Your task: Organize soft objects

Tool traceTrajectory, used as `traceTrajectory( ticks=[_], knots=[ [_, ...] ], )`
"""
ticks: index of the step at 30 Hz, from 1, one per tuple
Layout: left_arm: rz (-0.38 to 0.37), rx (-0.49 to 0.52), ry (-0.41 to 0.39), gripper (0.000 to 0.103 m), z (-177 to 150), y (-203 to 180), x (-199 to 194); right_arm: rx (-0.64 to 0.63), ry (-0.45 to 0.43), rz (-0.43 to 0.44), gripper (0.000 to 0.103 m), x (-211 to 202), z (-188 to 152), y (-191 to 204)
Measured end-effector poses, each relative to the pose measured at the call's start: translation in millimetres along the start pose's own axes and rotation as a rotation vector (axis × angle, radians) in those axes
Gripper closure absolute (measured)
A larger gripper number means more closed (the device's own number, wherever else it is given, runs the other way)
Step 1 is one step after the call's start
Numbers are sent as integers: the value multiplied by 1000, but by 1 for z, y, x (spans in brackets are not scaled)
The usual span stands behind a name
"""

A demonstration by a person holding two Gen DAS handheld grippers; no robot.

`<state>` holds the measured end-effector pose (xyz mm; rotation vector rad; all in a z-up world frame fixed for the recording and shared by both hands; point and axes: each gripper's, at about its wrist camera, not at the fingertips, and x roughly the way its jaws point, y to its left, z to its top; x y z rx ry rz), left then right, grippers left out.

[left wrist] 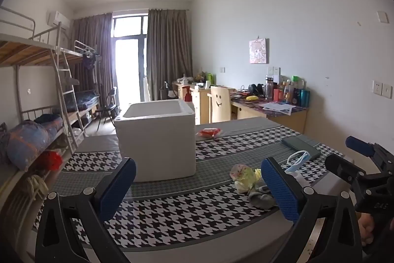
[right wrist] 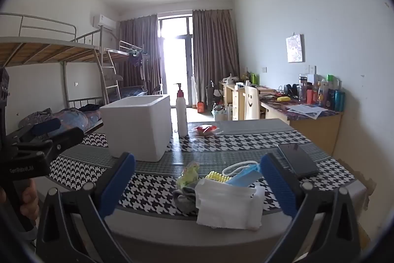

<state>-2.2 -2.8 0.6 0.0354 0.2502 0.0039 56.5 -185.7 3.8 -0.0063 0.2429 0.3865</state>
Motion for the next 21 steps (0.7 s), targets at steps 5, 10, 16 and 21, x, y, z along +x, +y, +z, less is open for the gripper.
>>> traceTrajectory(
  ticks=[5,10,16,21],
  knots=[
    [-17,-42,20,1,-1,7,5,6,26,4,0,6,3,-2],
    [-7,-35,21,1,0,6,6,0,9,0,0,3,0,0],
    [-5,-31,13,1,-2,8,8,-5,5,4,0,7,0,0],
    [-14,-41,13,1,-2,10,8,-4,7,2,0,5,2,3]
  ],
)
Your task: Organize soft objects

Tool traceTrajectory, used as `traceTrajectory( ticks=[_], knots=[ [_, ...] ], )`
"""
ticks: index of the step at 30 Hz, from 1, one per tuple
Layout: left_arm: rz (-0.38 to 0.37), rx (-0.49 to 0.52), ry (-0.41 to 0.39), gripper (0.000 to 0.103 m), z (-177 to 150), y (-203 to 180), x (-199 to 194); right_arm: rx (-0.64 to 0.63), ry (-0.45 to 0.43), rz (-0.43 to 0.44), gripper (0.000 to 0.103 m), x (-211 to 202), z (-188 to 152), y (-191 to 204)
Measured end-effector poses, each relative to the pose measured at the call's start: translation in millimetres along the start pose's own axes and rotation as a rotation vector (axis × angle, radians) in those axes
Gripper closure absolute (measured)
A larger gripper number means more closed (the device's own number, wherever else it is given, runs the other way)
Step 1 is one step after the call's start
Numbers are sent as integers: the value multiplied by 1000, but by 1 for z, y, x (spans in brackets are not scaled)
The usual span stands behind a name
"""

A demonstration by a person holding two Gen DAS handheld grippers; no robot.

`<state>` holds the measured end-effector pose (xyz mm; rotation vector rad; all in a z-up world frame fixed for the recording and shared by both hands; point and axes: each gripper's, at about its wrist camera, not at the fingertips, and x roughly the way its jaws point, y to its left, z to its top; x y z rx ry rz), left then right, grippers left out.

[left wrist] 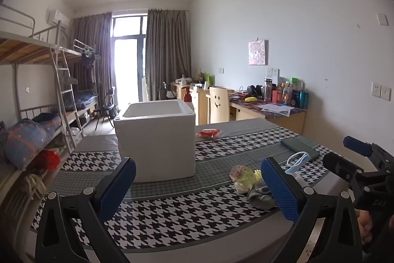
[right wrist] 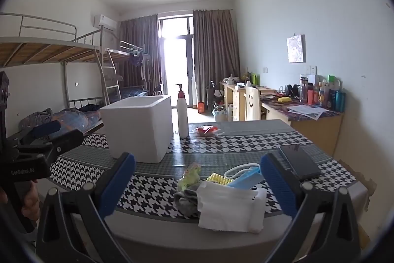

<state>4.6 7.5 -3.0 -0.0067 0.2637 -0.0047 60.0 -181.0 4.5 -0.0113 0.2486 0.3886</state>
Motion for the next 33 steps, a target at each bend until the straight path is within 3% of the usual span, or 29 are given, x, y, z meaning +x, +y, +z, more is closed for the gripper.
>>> traceTrajectory(
  ticks=[33],
  knots=[
    [-2,-6,17,1,0,2,2,2,10,5,0,2,0,-3]
  ],
)
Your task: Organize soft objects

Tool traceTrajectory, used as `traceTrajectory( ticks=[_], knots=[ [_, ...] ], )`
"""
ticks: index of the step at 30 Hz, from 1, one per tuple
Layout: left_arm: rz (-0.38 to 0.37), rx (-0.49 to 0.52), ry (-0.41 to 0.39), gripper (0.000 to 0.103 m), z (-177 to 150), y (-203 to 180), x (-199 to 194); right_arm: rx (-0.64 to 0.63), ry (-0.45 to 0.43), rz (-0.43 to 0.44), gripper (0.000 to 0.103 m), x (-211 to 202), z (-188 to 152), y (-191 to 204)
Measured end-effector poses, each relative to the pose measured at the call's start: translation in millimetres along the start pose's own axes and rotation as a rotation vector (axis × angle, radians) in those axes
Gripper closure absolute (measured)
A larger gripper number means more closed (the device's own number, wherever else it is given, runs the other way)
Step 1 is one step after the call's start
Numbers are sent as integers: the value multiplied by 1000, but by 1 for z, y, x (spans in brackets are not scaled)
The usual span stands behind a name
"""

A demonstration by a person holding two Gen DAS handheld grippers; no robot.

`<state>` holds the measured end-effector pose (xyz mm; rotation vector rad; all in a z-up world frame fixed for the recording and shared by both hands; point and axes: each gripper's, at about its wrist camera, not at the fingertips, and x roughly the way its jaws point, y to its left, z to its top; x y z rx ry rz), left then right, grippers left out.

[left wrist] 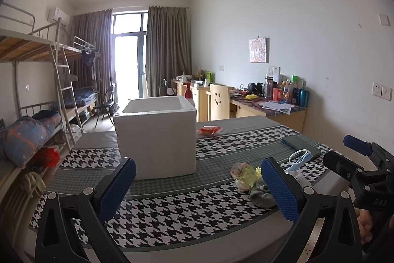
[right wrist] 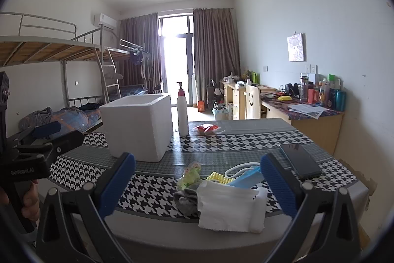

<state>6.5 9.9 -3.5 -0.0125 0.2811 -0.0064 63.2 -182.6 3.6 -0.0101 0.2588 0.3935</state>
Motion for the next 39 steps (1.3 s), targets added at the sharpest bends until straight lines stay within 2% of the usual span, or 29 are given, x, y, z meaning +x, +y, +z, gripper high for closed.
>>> traceTrajectory(
  ticks=[14,23,39],
  knots=[
    [-36,-6,77,1,0,-3,34,15,41,-20,0,17,-1,-8],
    [-76,-1,157,1,-2,-11,68,35,96,-67,0,32,-8,-24],
    [-128,47,238,1,-10,-33,103,86,180,-105,0,55,-17,-46]
  ],
)
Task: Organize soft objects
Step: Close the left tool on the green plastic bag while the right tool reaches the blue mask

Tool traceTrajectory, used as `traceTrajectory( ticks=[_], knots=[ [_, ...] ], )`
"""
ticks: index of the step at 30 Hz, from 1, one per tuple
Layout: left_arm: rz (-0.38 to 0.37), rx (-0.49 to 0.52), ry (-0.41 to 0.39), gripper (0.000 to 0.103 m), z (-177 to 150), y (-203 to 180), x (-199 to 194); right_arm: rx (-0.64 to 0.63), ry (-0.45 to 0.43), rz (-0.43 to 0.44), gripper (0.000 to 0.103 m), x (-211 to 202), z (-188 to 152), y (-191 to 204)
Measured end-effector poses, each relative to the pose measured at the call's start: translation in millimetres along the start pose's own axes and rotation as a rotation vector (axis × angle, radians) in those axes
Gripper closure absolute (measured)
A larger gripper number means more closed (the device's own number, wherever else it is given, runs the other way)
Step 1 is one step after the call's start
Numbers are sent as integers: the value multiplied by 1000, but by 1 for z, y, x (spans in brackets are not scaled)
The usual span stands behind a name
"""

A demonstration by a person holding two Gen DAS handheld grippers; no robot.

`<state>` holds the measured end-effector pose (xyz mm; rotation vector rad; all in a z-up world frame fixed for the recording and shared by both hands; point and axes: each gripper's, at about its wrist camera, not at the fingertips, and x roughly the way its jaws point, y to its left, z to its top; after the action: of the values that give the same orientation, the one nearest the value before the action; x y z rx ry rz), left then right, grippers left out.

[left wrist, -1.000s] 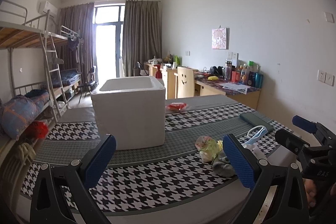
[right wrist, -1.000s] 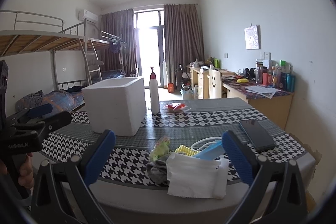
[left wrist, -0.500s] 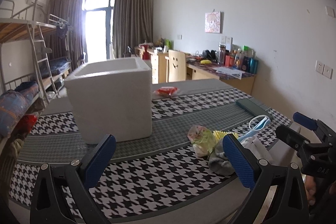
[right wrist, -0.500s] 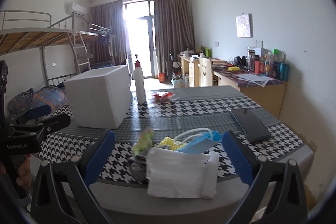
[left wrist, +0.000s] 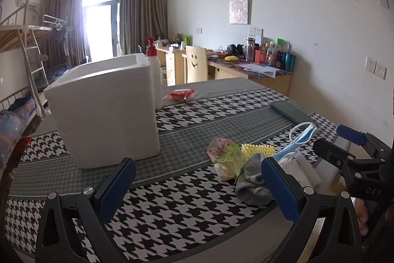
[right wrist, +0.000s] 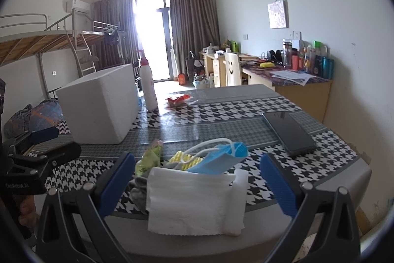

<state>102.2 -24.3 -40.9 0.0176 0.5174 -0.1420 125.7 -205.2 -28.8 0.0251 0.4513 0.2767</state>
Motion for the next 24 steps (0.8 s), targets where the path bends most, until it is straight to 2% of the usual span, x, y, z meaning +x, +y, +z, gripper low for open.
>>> traceTrajectory(
  ticks=[13,24],
  knots=[
    [-16,-9,77,1,12,-7,40,49,49,2,2,24,0,-16],
    [-46,-22,177,2,15,-17,84,78,97,21,2,40,-5,-31]
  ],
)
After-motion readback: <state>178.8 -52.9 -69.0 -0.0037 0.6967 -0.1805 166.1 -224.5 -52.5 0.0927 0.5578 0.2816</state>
